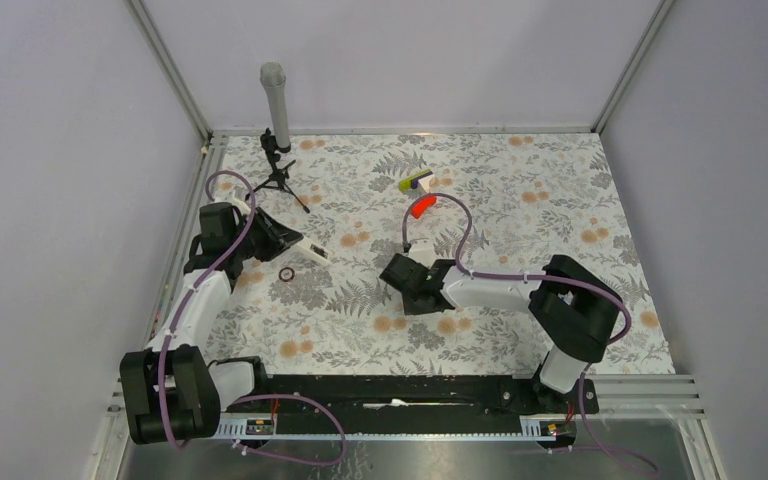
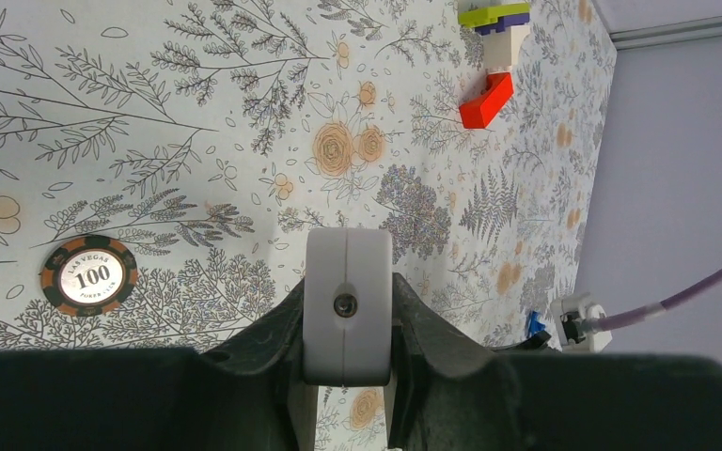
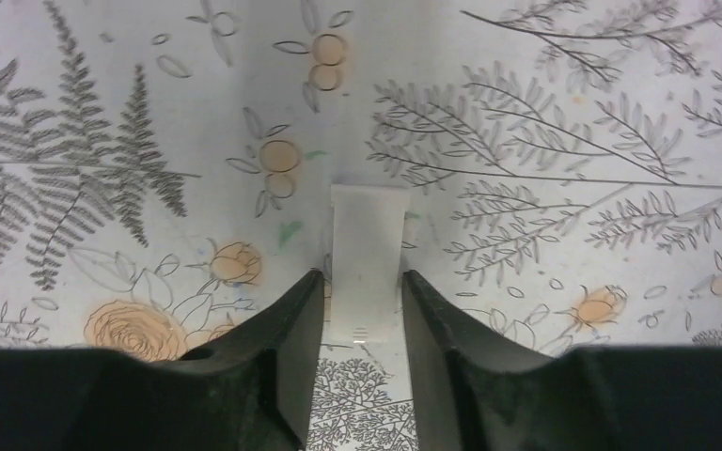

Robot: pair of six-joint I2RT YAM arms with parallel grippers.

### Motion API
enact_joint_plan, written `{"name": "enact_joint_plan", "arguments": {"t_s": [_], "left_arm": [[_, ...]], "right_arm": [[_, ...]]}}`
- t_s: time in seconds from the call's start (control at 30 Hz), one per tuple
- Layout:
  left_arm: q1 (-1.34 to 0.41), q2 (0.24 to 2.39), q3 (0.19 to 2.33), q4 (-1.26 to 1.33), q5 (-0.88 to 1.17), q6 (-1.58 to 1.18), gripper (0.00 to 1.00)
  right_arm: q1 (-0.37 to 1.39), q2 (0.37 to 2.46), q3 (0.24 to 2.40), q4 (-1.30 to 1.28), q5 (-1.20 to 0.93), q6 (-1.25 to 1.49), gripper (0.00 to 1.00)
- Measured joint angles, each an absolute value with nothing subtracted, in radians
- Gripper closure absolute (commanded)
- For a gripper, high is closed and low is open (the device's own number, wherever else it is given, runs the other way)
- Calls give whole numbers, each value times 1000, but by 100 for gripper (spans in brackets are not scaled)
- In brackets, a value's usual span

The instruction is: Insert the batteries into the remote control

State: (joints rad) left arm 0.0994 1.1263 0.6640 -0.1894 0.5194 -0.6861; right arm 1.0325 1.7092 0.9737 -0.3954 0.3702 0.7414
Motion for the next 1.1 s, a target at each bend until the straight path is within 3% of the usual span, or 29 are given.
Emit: {"name": "enact_joint_plan", "arguments": {"t_s": [0.1, 0.2, 0.23, 0.47, 0.53, 1.1], "left_arm": [[100, 1126, 664, -190, 519, -686, 100], [99, 1126, 664, -191, 519, -684, 100], [99, 1124, 664, -193, 519, -682, 100], [99, 1095, 664, -224, 519, -666, 100], [100, 1094, 664, -229, 519, -662, 100], [101, 1094, 664, -238, 519, -650, 100]], "right_arm": [[1020, 1709, 983, -435, 385, 817, 27], [1015, 1704, 1009, -459, 385, 857, 21], [1011, 1699, 1016, -463, 385, 866, 23], [930, 1614, 1023, -504, 436, 886, 69], [912, 1600, 1015, -520, 460, 881, 74], [910, 1745, 1043, -589, 308, 802, 82]]}}
